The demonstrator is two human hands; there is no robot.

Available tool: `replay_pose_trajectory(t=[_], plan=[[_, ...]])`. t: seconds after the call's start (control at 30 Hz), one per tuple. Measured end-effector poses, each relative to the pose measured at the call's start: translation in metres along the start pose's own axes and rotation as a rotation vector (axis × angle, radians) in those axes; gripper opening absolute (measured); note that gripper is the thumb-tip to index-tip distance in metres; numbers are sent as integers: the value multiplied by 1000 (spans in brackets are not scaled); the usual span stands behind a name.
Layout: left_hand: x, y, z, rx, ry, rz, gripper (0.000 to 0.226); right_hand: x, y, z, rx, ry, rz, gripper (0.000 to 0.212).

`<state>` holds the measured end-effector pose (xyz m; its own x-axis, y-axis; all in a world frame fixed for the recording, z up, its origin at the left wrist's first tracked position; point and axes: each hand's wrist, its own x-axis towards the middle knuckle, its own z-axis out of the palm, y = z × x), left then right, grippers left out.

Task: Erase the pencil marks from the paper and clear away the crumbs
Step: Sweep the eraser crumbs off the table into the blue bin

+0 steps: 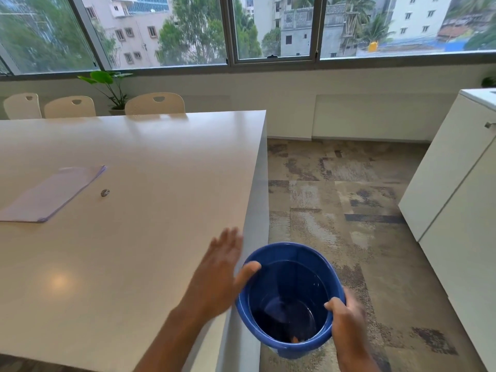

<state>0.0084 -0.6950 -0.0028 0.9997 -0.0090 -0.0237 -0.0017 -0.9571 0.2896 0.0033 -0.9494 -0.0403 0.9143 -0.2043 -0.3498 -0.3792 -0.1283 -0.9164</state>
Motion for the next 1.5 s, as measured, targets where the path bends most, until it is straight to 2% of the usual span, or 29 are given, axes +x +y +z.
replay_pose_trajectory(t=[0.1, 0.17, 0.27, 0.4, 0.5, 0.6, 0.67, 0.73, 0.8, 0.83, 0.9, 0.97, 1.07, 1.2, 1.33, 1.5], plan=[[8, -27, -3, 93, 6, -167, 114, 1, -4, 1, 10, -19, 5, 30], [10, -29, 3, 153, -42, -212, 122, 3, -2, 2, 8, -8, 11, 35], [9, -4, 14, 188, -69, -136, 117, 7, 0, 3, -11, 1, 28, 21], [6, 42, 26, 188, -130, 57, 114, 14, 3, 3, 14, -31, 59, 26], [11, 62, 38, 19, -130, 46, 105, 20, 11, 2, 40, -52, 69, 43], [18, 78, 50, -122, -107, 11, 95, 22, 17, 1, 78, -67, 63, 42], [24, 85, 54, -221, -54, 9, 90, 23, 14, -2, 108, -80, 52, 37], [29, 90, 56, -443, 65, -26, 69, 26, 13, -4, 119, -86, 46, 34], [31, 94, 56, -676, 300, -110, 35, 30, 14, -11, 116, -68, 32, 37], [31, 96, 56, -763, 427, -181, 28, 33, 16, -14, 112, -64, 28, 38], [32, 100, 61, -889, 587, -340, 31, 36, 17, -23, 126, -62, 18, 39], [34, 100, 75, -935, 627, -480, 31, 41, 18, -33, 151, -49, 4, 36], [36, 102, 102, -976, 551, -617, 34, 52, 24, -50, 182, -26, -15, 36], [34, 113, 132, -1020, 356, -690, 21, 72, 38, -69, 174, 5, -12, 40], [33, 123, 157, -1053, 315, -700, 28, 96, 63, -76, 133, 34, 7, 41], [47, 122, 204, -1102, 247, -739, 22, 130, 106, -77, 106, 74, 15, 37]])
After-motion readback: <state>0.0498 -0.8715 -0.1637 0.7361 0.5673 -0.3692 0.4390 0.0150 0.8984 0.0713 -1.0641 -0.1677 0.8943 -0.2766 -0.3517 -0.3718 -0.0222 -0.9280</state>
